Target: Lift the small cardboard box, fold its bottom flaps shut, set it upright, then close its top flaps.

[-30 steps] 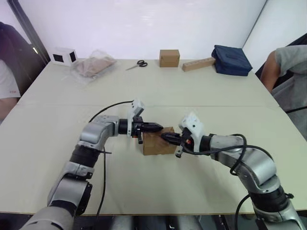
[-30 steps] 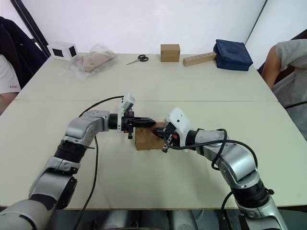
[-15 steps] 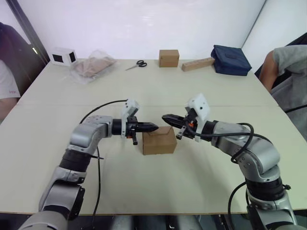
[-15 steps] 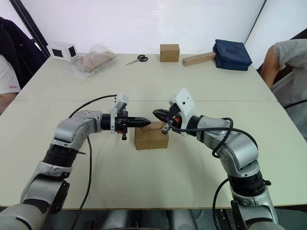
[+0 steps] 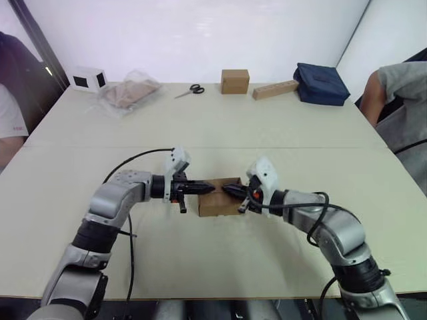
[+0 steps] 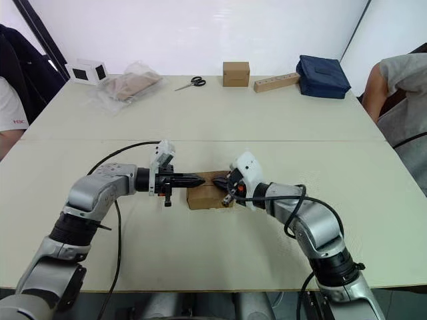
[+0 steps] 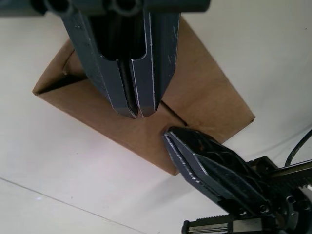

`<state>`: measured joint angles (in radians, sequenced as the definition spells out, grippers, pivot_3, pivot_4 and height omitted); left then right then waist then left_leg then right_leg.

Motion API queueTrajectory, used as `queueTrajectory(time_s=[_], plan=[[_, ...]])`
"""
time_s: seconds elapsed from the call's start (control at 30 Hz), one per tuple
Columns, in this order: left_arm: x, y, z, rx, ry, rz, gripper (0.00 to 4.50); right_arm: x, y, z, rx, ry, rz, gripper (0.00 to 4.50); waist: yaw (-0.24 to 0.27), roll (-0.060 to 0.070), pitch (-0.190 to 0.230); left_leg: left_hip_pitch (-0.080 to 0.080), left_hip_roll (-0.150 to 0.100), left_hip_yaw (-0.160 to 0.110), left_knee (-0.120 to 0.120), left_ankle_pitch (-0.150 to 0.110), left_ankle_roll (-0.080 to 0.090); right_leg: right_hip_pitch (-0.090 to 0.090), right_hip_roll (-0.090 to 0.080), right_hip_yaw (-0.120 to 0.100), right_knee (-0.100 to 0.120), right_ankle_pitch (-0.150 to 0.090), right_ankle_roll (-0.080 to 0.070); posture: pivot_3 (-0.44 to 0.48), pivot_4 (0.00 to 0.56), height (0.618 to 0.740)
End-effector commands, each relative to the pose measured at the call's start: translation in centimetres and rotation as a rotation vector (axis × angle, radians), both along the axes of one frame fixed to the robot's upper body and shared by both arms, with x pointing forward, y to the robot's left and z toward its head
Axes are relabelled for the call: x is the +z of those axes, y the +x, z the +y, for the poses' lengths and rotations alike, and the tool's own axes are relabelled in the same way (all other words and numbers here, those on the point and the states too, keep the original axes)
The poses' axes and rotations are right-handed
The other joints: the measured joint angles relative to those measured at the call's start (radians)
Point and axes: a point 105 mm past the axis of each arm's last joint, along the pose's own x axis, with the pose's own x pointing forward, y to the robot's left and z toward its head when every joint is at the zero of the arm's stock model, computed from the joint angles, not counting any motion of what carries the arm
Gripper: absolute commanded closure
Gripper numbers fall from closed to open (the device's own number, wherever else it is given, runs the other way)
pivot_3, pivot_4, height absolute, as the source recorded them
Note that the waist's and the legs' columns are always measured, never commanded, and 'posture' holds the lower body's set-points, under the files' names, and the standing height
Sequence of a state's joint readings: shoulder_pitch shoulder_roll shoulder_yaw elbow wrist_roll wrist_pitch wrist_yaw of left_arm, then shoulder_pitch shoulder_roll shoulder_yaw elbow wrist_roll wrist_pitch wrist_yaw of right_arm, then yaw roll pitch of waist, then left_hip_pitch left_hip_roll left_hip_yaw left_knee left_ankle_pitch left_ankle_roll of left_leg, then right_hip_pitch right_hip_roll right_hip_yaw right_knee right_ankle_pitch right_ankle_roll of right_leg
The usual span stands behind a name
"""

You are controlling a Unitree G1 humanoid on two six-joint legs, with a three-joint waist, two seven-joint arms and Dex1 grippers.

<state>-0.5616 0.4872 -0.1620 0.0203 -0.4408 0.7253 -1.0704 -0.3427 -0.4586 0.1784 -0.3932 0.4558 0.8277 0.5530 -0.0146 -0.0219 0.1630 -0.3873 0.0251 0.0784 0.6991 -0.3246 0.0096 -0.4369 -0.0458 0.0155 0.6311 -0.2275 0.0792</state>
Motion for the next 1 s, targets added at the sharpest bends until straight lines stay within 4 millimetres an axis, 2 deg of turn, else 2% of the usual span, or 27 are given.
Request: queueTrajectory(time_s=[0.03, 0.17, 0.27, 0.33, 0.4, 0.6, 0.7, 0.77, 0.87, 1.0], plan=[[-0.1, 0.2, 0.0, 0.006, 0.004, 0.000, 4.48, 2.2, -0.2, -0.2, -0.001, 0.055, -0.037, 4.50, 0.001, 0.000, 0.000, 0.001, 0.000, 0.000, 0.000, 0.000, 0.000, 0.001, 0.000, 0.000, 0.000, 0.000, 0.000, 0.000, 0.150, 0.740], [2.8, 0.4, -0.3, 0.008, -0.117, -0.042, 4.48, 5.0, -0.8, -0.9, -0.010, 0.068, -0.112, 4.50, 0.002, 0.000, 0.000, 0.001, 0.000, -0.001, 0.000, 0.000, 0.000, 0.001, 0.000, 0.000, 0.000, 0.000, 0.000, 0.000, 0.150, 0.740], [3.8, 0.4, 0.0, 0.012, -0.143, -0.059, 4.48, 6.2, -1.6, -1.4, -0.003, 0.073, -0.136, 4.50, 0.002, 0.000, 0.000, -0.002, 0.000, -0.001, 0.000, 0.000, 0.000, -0.001, 0.000, 0.000, 0.000, 0.002, 0.003, 0.000, 0.150, 0.740], [5.7, 1.6, 0.8, 0.104, -0.193, -0.151, 4.48, 7.2, -2.9, -2.6, 0.009, 0.040, -0.162, 4.50, 0.005, 0.000, 0.000, -0.003, 0.000, -0.001, 0.000, 0.000, 0.000, -0.003, 0.000, 0.000, 0.000, 0.002, 0.003, 0.000, 0.150, 0.740], [6.6, 1.8, 1.9, 0.131, -0.175, -0.213, 4.48, 7.4, -3.9, -3.8, 0.005, -0.018, -0.172, 4.50, 0.006, 0.000, 0.001, -0.004, 0.000, -0.002, 0.000, 0.000, 0.000, -0.004, -0.001, -0.001, 0.000, 0.002, 0.003, 0.000, 0.150, 0.740], [6.8, -0.7, 5.7, 0.048, -0.013, -0.244, 4.48, 7.6, -5.9, -6.2, 0.020, -0.126, -0.140, 4.50, -0.003, 0.000, 0.001, -0.003, 0.000, 0.000, -0.002, -0.001, 0.001, -0.004, -0.001, -0.001, -0.001, 0.002, 0.003, 0.000, 0.150, 0.740], [7.5, -2.5, 7.7, 0.007, 0.028, -0.196, 4.48, 8.0, -7.1, -7.3, 0.036, -0.173, -0.123, 4.50, 0.001, 0.000, 0.002, -0.003, 0.002, 0.000, -0.002, -0.001, 0.001, -0.004, 0.000, -0.001, -0.001, 0.000, -0.001, 0.000, 0.150, 0.740], [7.9, -2.9, 8.9, 0.028, 0.039, -0.162, 4.48, 8.2, -7.8, -8.0, 0.051, -0.205, -0.106, 4.50, 0.004, -0.001, 0.002, -0.003, 0.002, 0.000, -0.002, -0.001, 0.001, -0.004, 0.000, -0.001, -0.001, -0.001, -0.001, 0.000, 0.150, 0.740], [7.5, -4.1, 11.4, 0.051, 0.122, -0.134, 4.48, 8.8, -8.7, -9.3, 0.055, -0.240, -0.082, 4.50, 0.003, -0.001, 0.002, -0.003, 0.001, 0.001, -0.001, -0.001, 0.001, -0.003, -0.001, 0.000, -0.002, -0.001, -0.001, 0.000, 0.150, 0.740], [6.8, -5.9, 13.1, 0.041, 0.190, -0.091, 4.48, 9.3, -9.2, -10.7, 0.038, -0.273, -0.057, 4.50, 0.002, -0.001, 0.002, -0.002, 0.001, 0.002, -0.001, -0.001, 0.001, -0.003, -0.001, 0.000, -0.002, -0.001, -0.001, 0.000, 0.150, 0.740]])
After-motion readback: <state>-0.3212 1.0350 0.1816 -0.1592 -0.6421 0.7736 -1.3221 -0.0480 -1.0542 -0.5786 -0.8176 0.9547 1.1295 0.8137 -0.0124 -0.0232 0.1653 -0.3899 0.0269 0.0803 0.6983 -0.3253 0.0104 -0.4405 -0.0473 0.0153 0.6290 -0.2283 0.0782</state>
